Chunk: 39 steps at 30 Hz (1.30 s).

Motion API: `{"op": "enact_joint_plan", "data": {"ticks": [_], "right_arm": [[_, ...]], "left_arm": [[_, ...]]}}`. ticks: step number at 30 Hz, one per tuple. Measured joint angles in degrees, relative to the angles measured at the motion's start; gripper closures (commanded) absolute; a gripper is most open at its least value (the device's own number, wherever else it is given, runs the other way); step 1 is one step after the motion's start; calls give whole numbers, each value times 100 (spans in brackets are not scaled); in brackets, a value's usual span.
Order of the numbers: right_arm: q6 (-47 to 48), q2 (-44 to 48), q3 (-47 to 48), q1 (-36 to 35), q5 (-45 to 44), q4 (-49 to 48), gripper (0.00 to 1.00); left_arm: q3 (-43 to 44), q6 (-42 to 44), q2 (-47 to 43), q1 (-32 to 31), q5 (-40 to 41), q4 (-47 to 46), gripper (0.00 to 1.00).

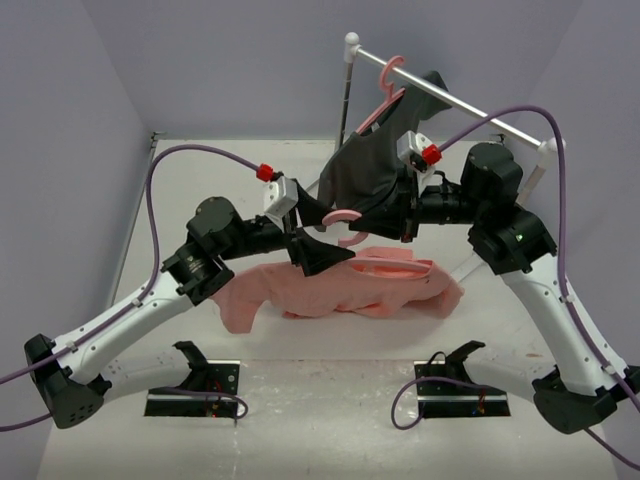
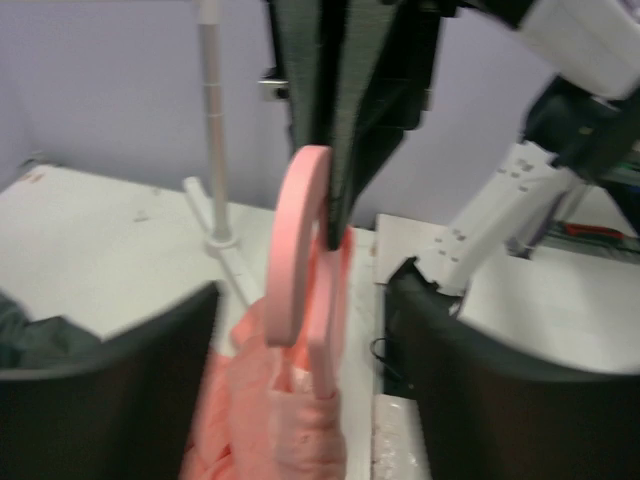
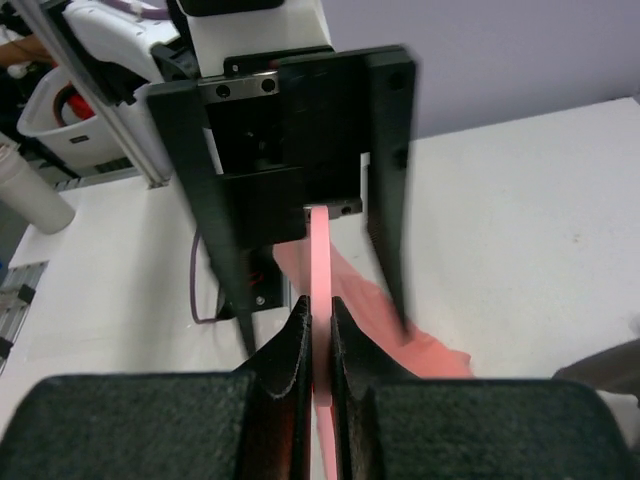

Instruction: Place the t-shirt on the hanger

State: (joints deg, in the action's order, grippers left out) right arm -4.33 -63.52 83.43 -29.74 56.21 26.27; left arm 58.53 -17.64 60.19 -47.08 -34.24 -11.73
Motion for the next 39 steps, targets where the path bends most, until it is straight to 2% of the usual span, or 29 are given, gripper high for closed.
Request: {"op": "enact_joint_plan", "data": {"ticks": [5,8,11,14,16,18,22,24,25,26,29,30,34,39], "right_arm": [[-57,230,-23,205,-490,95,100],[-51,454,-21,276,-713,254,100],[-57,705,-2,282,-971,471,100],[-122,910,146,291,-1200,683,100],[-190,1000,349,313,-1317,819,100],[-225,1025,609,317,-1369,916,100],[-243,981,1289,319,-1545,1333,100],[-248,983,1539,319,-1612,1447,100],[-251,988,1638,319,-1632,1488,100],[-258,991,1727,319,-1640,1535,100],[-295,970,1910,319,-1622,1656,100],[-307,962,1939,319,-1622,1674,100],[-322,939,1931,319,-1673,1717,100],[-330,1033,1706,322,-2427,1820,100]], "left_arm": [[98,351,-505,29,1361,881,0],[-23,492,-1491,31,2422,1556,0],[-608,444,-2892,34,3572,1781,1],[-1344,311,-4131,36,4543,1884,9],[-1663,252,-4402,45,4927,1907,16],[-1915,222,-4355,45,5109,2003,24],[-2244,201,-4084,45,5032,2132,26],[-2363,205,-4026,45,4835,2101,63],[-2417,209,-4024,45,4750,2089,78],[-2465,204,-4020,45,4670,2055,84],[-2532,193,-3935,45,4527,1843,91],[-2534,188,-3872,45,4507,1768,100],[-2530,126,-3511,42,4686,1518,100],[-2311,-446,-2972,37,6082,1842,100]]}}
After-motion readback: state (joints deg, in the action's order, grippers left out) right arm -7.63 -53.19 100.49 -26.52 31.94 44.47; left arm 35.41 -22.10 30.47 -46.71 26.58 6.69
